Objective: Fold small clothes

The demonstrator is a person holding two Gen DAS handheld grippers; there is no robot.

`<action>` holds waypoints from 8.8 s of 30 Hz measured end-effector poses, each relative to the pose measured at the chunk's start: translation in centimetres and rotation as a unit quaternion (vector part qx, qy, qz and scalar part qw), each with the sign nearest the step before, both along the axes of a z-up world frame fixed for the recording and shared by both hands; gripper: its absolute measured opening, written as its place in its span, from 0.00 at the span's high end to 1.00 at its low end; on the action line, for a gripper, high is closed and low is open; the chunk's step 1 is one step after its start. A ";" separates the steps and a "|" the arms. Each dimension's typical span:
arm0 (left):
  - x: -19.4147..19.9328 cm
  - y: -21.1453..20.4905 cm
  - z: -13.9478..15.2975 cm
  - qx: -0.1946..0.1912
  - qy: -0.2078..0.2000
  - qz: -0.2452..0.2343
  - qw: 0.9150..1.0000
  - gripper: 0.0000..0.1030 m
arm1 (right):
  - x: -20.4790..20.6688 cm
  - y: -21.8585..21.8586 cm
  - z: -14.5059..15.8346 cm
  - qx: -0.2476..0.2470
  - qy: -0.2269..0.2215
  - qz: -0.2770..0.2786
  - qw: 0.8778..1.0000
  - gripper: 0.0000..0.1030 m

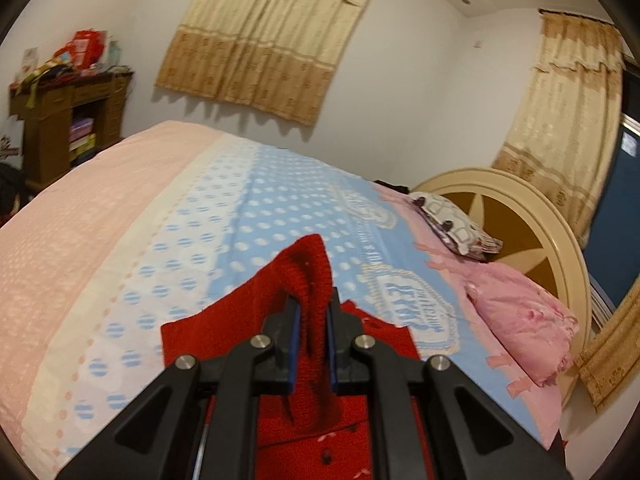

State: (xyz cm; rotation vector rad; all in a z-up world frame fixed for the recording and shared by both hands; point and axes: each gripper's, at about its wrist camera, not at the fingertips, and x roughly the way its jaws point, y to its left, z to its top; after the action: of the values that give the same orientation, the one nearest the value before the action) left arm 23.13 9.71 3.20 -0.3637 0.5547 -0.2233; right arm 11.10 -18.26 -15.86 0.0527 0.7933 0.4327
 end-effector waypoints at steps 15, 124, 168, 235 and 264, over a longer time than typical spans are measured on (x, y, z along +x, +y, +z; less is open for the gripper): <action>3.7 -12.3 -1.7 0.052 0.016 -0.086 0.995 0.89 | 0.2 -0.9 -0.4 0.015 0.008 -0.009 1.000 0.45; 4.1 0.5 -22.0 0.166 0.147 0.097 0.970 0.01 | 21.2 -6.1 -1.0 -0.089 0.037 -0.088 0.991 0.54; 1.0 -1.3 -20.4 0.183 0.126 0.066 0.973 0.00 | 15.4 -6.3 0.0 -0.111 0.012 -0.100 0.989 0.52; -19.4 -5.8 -22.2 0.173 0.222 -0.087 0.955 0.14 | -7.7 -11.5 -1.3 -0.110 0.038 -0.115 0.987 0.50; -19.5 -5.2 -21.7 0.095 0.242 -0.154 0.953 0.81 | -8.3 -12.8 -2.7 0.013 0.081 -0.087 0.993 0.91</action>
State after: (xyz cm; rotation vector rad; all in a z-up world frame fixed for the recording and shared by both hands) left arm 3.59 4.52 -18.51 -0.1389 1.1120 -0.3827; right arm 2.84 -31.04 -18.60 0.1825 0.9335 0.2759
